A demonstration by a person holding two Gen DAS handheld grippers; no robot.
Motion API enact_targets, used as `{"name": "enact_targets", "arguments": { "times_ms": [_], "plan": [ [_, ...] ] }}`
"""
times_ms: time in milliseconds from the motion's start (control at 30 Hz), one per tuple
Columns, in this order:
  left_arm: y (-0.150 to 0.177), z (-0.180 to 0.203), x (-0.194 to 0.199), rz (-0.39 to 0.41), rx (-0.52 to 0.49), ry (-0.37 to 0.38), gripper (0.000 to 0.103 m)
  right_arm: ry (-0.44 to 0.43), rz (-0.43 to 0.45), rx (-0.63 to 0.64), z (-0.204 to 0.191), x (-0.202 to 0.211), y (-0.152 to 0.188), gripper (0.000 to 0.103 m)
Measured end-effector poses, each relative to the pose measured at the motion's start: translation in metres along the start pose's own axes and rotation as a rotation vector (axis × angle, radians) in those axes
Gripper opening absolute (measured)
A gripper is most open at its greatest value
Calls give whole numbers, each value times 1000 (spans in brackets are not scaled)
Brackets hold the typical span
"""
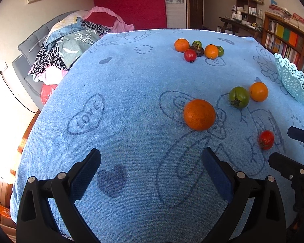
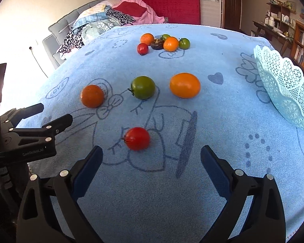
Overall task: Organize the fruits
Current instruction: 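Grasp the red tomato with the right tool while the left tool grasps the large orange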
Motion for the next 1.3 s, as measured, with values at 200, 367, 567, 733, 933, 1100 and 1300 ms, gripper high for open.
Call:
{"name": "enact_targets", "arguments": {
  "times_ms": [200,367,567,733,933,1100,1300],
  "plan": [
    [2,-4,-7,-29,12,-7,98,-32,-25,37,-13,-12,-9,52],
    [-4,0,-6,-20,-2,0,98,-41,-34,31,-11,-17,-9,33],
    [-12,17,-4,-11,-44,65,94,-61,-33,18,-7,-15,-9,31],
    [-23,29,-6,-7,-54,131,84,-68,-17,6,0,-7,-8,31],
    [-37,42,-17,-23,-66,192,59,-75,-3,-21,9,-1,-9,31],
    [-41,45,-20,-31,-64,209,43,-72,-4,-30,15,0,-9,31],
    [-40,43,-16,-33,-56,234,39,-66,8,-38,21,6,-10,31]
  ]
}}
Point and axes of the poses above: each gripper's, at about its wrist camera, not at the fingertips, and x roughly against the way its jaws point, z to its right, y to its underside, the point moved 5 cm from there along -x, roughly the way its jaws point, and after that the axes turned 14 degrees about -z, right-handed, at the moved point
